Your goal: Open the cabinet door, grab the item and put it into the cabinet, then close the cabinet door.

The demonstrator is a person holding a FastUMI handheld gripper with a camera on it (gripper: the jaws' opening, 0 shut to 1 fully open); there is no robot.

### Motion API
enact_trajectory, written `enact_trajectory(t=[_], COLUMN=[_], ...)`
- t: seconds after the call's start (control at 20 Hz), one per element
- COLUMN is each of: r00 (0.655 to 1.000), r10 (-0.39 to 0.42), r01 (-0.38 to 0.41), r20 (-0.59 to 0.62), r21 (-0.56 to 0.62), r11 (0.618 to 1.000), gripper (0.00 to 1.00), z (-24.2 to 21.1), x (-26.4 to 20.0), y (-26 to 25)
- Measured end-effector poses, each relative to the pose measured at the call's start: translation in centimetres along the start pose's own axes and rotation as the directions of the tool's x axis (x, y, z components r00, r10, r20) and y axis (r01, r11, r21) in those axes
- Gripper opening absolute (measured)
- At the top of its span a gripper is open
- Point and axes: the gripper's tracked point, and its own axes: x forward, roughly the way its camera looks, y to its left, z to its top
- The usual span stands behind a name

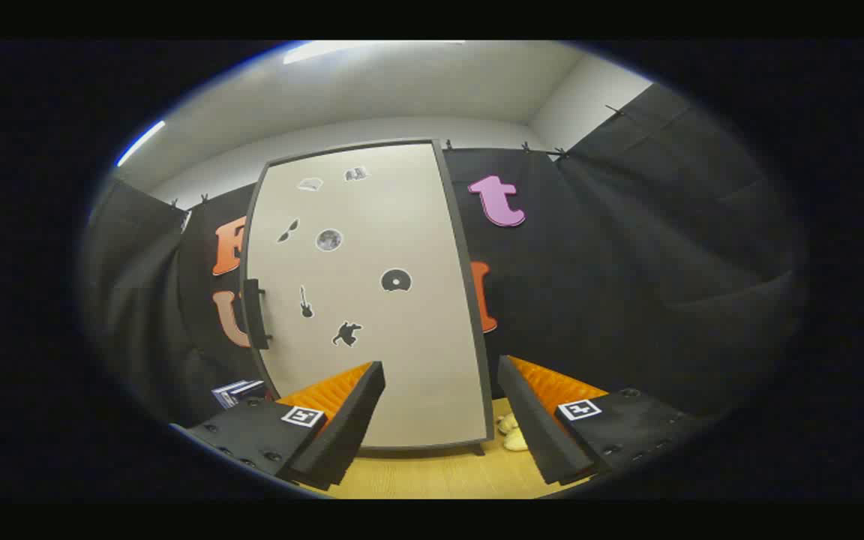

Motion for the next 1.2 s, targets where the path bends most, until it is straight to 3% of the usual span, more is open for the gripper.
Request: enact_trajectory(t=[0.85, 1.0, 1.2], r00=[1.000, 0.994, 0.981], r10=[-0.003, 0.107, 0.190], r01=[0.003, -0.107, -0.189], r20=[-0.003, 0.007, 0.030], r21=[0.022, -0.033, -0.040], r11=[1.000, 0.994, 0.981], gripper=[0.98, 0.98, 0.98], z=[0.1, 0.8, 2.4], x=[0.5, 0.8, 3.2], y=[0.6, 4.9, 11.6])
